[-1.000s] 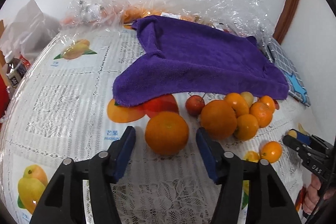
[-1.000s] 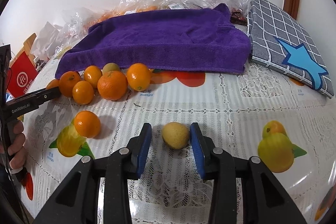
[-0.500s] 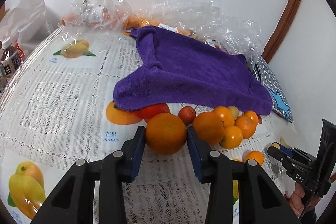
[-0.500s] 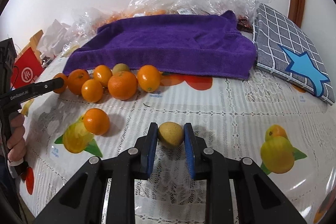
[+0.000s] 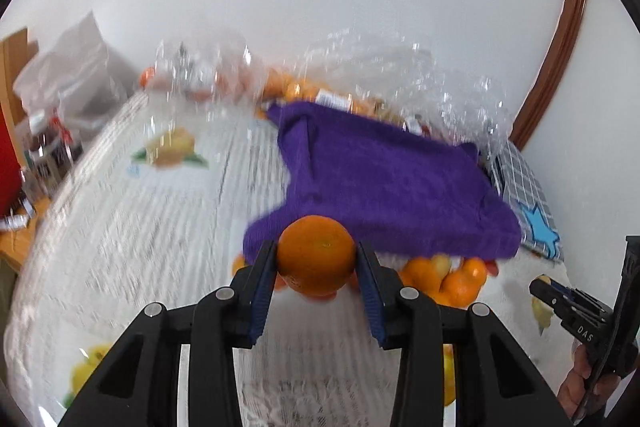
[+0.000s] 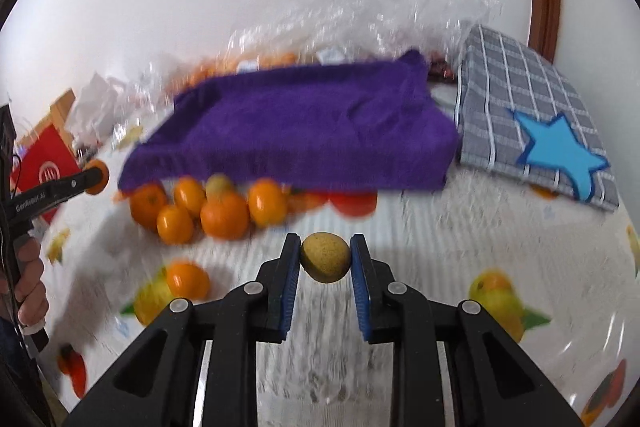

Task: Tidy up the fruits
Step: 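Lift both held fruits and carry them over the purple towel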

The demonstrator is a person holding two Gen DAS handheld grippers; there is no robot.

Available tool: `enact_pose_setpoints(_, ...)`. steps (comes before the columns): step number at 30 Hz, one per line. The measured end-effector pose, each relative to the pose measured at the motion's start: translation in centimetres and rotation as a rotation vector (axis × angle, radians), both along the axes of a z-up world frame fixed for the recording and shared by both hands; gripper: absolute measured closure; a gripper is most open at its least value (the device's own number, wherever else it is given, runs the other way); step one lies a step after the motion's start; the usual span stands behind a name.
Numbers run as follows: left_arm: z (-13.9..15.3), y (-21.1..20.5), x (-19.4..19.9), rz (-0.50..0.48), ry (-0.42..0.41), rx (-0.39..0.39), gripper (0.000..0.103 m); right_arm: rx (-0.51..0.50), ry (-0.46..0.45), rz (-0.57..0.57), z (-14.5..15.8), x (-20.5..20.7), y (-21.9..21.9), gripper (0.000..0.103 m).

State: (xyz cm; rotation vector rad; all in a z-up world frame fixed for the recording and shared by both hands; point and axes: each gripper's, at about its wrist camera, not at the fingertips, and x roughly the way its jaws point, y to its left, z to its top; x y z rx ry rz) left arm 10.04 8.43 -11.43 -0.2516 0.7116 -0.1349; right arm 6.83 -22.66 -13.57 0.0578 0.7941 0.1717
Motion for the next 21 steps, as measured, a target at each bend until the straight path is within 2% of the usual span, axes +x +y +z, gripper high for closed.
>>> enact_pose_setpoints(7,4.1,-0.7,3.9,-0.013,-0.014,-0.008,0.065,-0.008,-0.063,-0.019,3.5,4.6,0.0,0.078)
enact_pose_setpoints(11,5.9,-2.1,6.6,-0.024,-0.038,0.023,0.065,0.004,-0.093,-0.025,5.0,7.5,0.1,0.078)
enact_pose_setpoints(17,6.3,-4.4,10.5,-0.066,-0.045,0.046,0.065,-0.012,-0.117,-0.007,5.9,11.5,0.9,0.078)
enact_pose_setpoints(21,5.2,-5.6,13.3,-0.076,-0.014,0.059,0.065,-0.02,-0.12,-0.003,5.7,13.7,1.1,0.078)
